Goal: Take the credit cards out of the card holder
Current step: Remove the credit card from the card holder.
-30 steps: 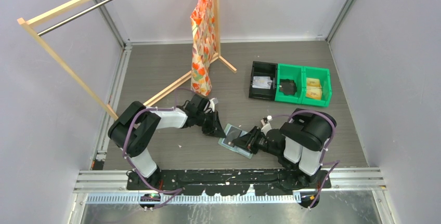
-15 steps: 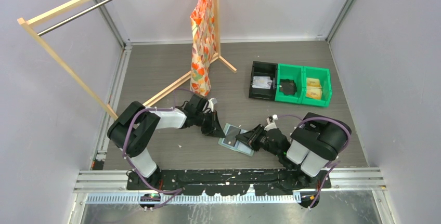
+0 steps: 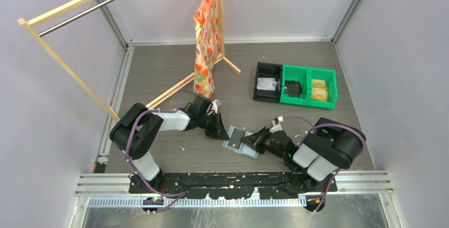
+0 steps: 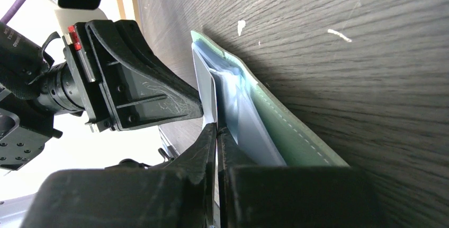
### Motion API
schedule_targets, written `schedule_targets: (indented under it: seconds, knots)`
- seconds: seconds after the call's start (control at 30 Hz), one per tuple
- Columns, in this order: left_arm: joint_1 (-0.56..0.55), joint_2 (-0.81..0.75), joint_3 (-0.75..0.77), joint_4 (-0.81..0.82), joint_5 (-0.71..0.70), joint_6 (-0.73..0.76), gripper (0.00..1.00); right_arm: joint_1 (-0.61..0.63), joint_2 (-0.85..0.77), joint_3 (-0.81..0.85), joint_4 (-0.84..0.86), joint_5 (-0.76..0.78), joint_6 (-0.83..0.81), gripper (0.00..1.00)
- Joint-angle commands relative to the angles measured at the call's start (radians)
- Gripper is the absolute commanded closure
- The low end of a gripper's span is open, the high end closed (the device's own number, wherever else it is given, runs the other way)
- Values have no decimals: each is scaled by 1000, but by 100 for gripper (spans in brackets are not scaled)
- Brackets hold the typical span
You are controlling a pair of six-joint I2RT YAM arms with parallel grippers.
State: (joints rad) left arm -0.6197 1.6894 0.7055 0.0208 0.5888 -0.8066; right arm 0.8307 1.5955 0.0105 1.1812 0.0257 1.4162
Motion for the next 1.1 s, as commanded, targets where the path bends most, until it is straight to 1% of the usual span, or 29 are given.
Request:
schedule_targets:
  seconds: [0.0,0.07,0.17,0.2,0.23,0.33,0.37,0.43,0.53,0.6,0.77,1.07]
  knots:
    - [15,59,-30,-134,-156,57,93,2,-63,-58,-143,47,-30,96]
    - [15,48,-37,-125,-152,55,93,2,-115,-58,-210,51,-38,99]
    - [15,26,-37,-130,-156,55,92,1,-222,-56,-329,71,-54,99]
    - [16,23,-32,-138,-157,58,92,2,-292,-52,-414,80,-61,99]
    - [15,23,-29,-143,-161,60,92,2,-353,-45,-462,84,-73,99]
    - [17,33,-24,-149,-161,64,92,2,-562,-21,-730,103,-114,99]
    - [15,39,-24,-142,-158,63,92,2,-634,4,-847,116,-131,99]
    - [16,47,-23,-133,-153,59,92,1,-773,38,-1031,135,-151,99]
    - [16,57,-21,-117,-141,53,92,2,-934,57,-1229,148,-161,99]
    - [15,63,-16,-115,-138,53,92,1,-999,52,-1305,151,-159,99]
    - [15,67,-6,-120,-138,56,92,1,-1097,50,-1404,149,-156,99]
    - [18,43,-9,-139,-152,61,92,0,-1241,217,-1719,211,-261,99]
